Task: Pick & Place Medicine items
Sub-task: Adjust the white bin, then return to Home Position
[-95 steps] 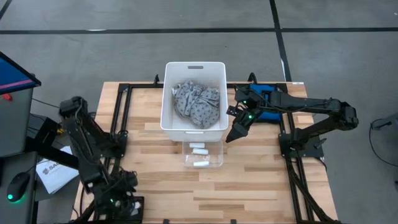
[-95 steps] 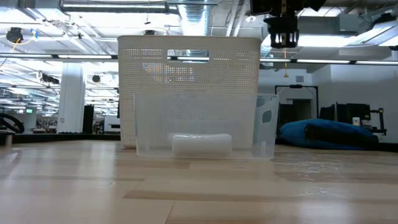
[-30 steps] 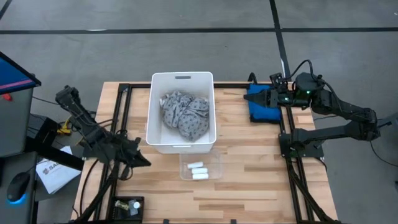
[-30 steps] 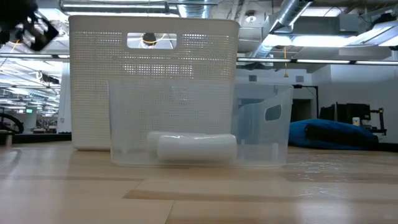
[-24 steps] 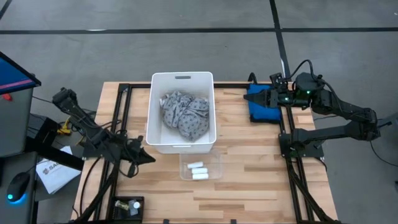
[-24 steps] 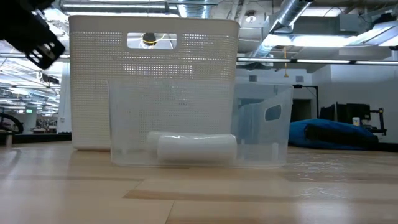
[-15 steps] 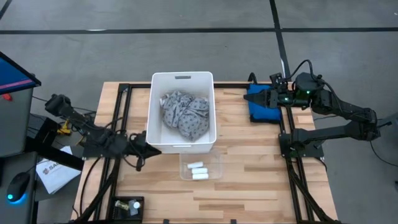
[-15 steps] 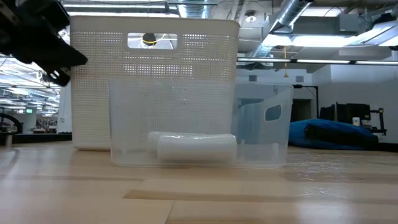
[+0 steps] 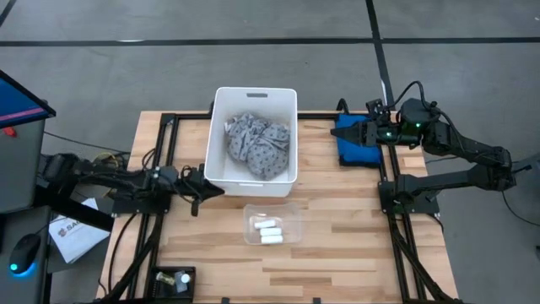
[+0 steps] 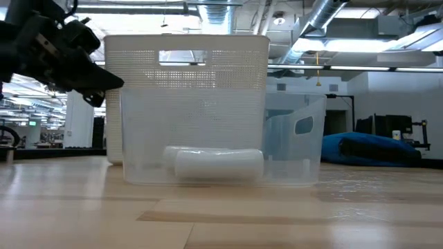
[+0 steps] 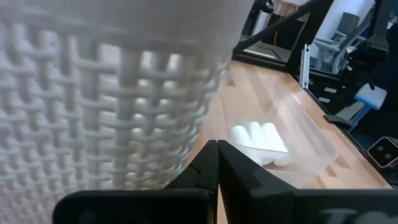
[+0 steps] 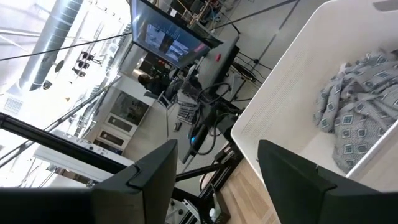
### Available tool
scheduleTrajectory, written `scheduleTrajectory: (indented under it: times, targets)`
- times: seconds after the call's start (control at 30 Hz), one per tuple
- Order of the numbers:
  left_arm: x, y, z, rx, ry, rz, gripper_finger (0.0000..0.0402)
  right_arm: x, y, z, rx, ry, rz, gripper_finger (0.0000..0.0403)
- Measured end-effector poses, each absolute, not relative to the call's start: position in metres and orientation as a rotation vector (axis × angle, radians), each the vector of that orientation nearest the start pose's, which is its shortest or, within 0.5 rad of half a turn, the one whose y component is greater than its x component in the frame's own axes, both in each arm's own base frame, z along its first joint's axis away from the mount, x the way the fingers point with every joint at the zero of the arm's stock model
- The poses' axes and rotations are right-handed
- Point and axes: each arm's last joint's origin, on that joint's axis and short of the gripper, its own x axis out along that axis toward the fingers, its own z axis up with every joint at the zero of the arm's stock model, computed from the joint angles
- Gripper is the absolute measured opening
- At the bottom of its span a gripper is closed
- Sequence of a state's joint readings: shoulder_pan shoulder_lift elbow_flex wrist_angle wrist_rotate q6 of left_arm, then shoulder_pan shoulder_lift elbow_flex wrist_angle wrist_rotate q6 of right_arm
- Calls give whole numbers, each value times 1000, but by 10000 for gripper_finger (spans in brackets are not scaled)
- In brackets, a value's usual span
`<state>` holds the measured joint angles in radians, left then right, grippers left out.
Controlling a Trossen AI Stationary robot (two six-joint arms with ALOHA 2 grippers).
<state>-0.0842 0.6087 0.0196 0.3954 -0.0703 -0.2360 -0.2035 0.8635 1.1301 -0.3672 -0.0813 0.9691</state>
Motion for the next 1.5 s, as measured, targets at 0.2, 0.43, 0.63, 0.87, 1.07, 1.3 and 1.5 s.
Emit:
scheduleTrajectory:
  times: [0.2, 0.43, 0.63, 0.87, 1.07, 1.3, 1.5]
  targets:
    - [135, 14, 153, -221, 160, -35, 1, 162, -31, 417, 993, 29, -167, 220]
    - [134, 13, 153, -269, 165, -95, 1, 162, -32, 417, 1000, 5, -205, 220]
    - [133, -8, 158, -242, 128, -75, 1, 162, -30, 417, 1001, -2, -215, 220]
    - [130, -15, 158, -226, 132, -49, 1, 162, -30, 417, 1020, -3, -217, 220]
    - [118, -12, 160, -230, 126, -62, 1, 163, -30, 417, 1028, -3, -217, 220]
    - [95, -7, 168, -205, 184, -40, 1, 167, -30, 416, 1036, 6, -221, 220]
    - [90, -6, 168, -163, 206, -30, 1, 175, -28, 412, 1028, 41, -217, 220]
